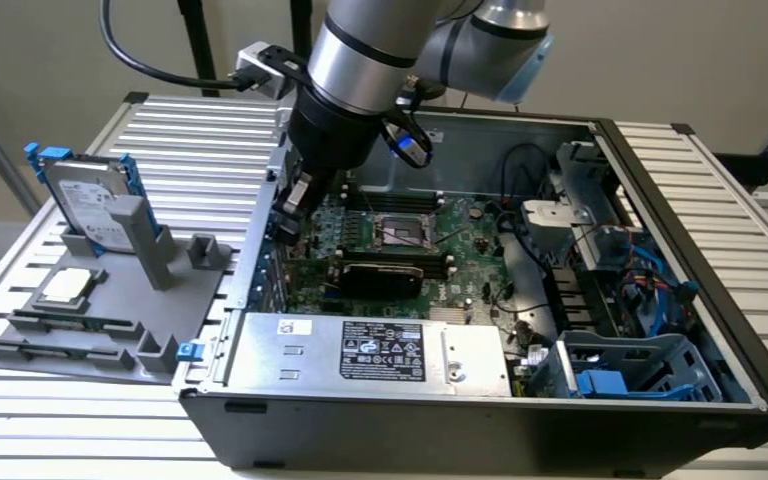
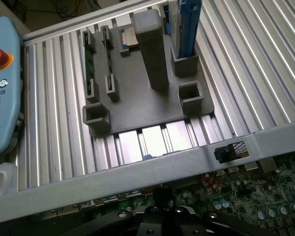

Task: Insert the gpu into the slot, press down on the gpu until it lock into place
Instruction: 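Press down on the gpu until it lock into place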

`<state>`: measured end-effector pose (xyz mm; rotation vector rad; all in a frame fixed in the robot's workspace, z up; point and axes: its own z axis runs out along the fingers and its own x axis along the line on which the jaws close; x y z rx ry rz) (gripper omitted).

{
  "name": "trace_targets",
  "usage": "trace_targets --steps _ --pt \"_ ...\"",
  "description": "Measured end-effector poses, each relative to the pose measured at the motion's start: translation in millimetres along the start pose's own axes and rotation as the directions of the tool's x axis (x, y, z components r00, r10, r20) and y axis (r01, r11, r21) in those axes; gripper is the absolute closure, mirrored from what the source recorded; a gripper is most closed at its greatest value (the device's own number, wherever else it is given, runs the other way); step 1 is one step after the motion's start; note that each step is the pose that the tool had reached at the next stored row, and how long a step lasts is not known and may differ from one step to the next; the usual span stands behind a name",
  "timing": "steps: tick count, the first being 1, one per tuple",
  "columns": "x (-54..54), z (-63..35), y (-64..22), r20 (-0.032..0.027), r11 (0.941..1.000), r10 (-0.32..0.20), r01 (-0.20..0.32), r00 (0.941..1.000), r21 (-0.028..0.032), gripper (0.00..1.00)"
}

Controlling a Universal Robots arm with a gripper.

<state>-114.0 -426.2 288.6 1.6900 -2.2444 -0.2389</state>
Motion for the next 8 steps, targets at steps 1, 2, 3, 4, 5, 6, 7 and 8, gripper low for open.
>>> trace_targets --steps 1,2,3,4,5,6,7,8 --pt "0.0 0.1 0.0 0.0001 1.0 0.0 0.0 1.0 0.0 0.89" --pt "0.0 0.0 0.0 0.0 1.0 0.0 0.0 1.0 0.0001 0.89" --pt "-0.1 -0.2 -0.1 0.0004 1.0 0.0 0.0 1.0 0.0001 0.89" --pt "-0.1 -0.8 -0.2 0.0009 1.0 0.0 0.0 1.0 0.0001 0.89" --pt "-0.2 -1.6 -0.6 0.0017 1.0 0.0 0.0 1.0 0.0001 0.89" --pt "-0.4 -2.8 -1.4 0.0013 1.0 0.0 0.0 1.0 0.0002 0.89" --pt "-0.6 -4.7 -2.7 0.0002 1.0 0.0 0.0 1.0 0.0001 0.89" --pt "-0.8 -6.1 -4.0 0.0004 1.0 0.0 0.0 1.0 0.0001 0.89"
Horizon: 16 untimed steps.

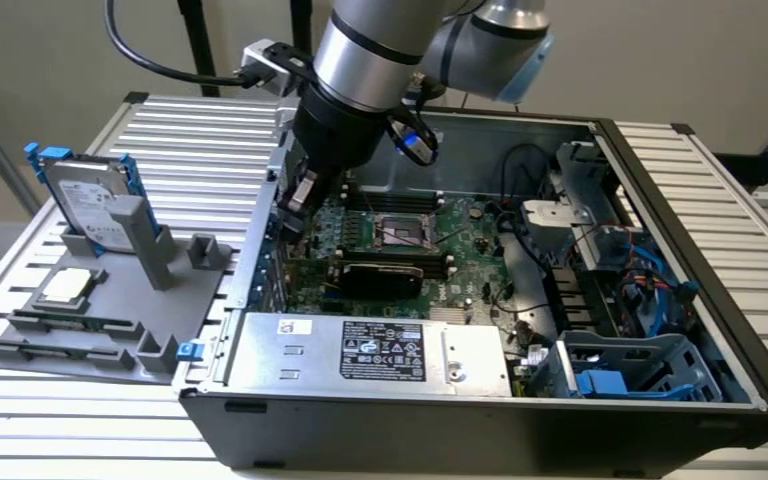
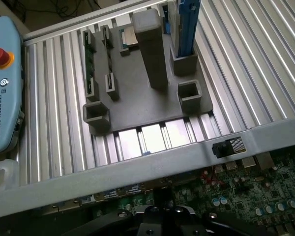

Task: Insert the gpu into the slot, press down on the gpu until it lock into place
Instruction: 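Press down on the gpu until it lock into place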

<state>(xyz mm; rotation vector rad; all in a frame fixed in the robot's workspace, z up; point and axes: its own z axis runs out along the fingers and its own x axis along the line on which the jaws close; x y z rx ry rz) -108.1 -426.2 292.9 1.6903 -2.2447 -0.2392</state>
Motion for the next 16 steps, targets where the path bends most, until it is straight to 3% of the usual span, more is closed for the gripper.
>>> trace_targets --steps 6,9,13,16 --pt "-1.6 -5.8 -7.7 0.0 1.0 0.0 0.0 1.0 0.0011 0.89" --pt "-2.2 -7.2 -10.9 0.0014 1.0 -0.001 0.001 1.0 0.0079 0.89" --pt "-2.4 -8.1 -13.7 0.0066 0.9994 -0.006 0.006 1.0 0.0331 0.89" --pt "-2.1 -8.7 -15.3 0.0119 0.9981 -0.012 0.011 0.9999 0.0606 0.89"
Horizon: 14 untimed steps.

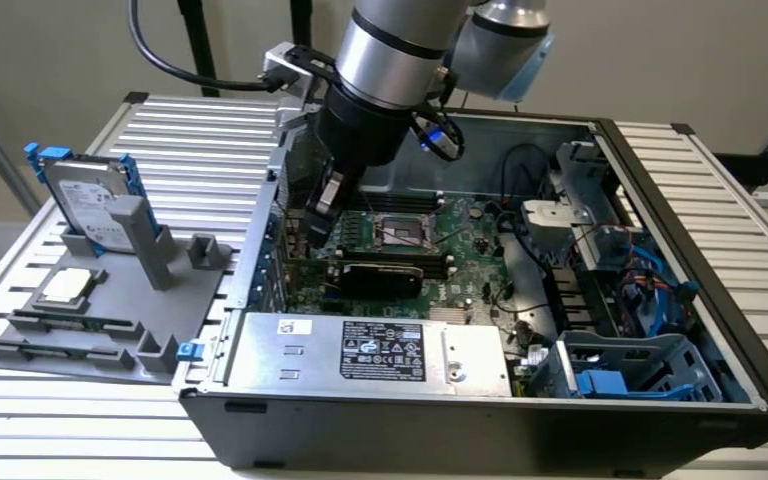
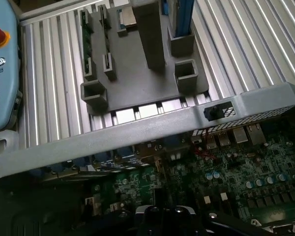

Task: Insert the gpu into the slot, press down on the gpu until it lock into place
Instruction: 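Press down on the gpu until it lock into place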

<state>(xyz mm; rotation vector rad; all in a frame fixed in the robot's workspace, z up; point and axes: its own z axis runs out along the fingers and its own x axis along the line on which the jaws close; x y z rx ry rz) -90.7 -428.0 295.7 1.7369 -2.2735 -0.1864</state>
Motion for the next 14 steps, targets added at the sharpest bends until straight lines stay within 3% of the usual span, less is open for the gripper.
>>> trace_targets --steps 7,14 --pt "1.7 -1.0 -2.3 0.0087 0.998 -0.022 0.021 0.9997 0.0595 0.89" --pt "4.3 -3.0 -4.3 0.0132 0.9926 -0.058 0.056 0.9983 0.1077 0.89"
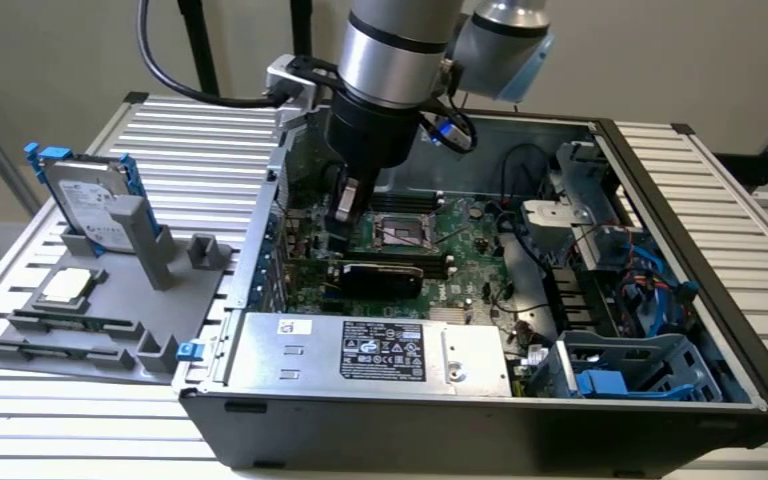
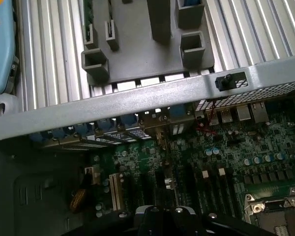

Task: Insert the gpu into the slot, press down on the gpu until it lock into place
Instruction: 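Press down on the gpu until it lock into place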

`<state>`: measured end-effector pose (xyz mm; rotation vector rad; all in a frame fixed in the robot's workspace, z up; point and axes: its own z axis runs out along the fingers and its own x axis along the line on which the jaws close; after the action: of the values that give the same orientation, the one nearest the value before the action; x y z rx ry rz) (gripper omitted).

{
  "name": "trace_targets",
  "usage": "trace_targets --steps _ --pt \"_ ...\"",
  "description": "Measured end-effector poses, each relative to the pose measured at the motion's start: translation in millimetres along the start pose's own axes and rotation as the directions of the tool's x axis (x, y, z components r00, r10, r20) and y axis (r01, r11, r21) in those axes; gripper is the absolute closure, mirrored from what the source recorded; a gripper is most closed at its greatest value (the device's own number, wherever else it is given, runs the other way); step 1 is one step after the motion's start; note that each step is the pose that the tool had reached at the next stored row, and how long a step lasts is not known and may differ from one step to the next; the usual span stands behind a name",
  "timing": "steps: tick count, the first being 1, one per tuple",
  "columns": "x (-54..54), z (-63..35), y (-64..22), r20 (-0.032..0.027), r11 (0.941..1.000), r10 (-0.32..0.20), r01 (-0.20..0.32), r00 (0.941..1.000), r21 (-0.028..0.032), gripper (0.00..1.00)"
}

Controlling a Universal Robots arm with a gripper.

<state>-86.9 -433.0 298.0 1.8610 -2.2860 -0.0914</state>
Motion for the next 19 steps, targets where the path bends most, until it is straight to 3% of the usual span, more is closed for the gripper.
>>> trace_targets --steps 13,18,19 --pt "1.6 -5.3 -3.0 0.0275 0.9942 -0.087 0.085 0.9959 0.0665 0.89" --pt "1.9 -6.9 -4.8 0.0421 0.9897 -0.115 0.111 0.9924 0.0905 0.89" --pt "1.9 -7.3 -5.3 0.0462 0.989 -0.12 0.115 0.9917 0.0932 0.89"
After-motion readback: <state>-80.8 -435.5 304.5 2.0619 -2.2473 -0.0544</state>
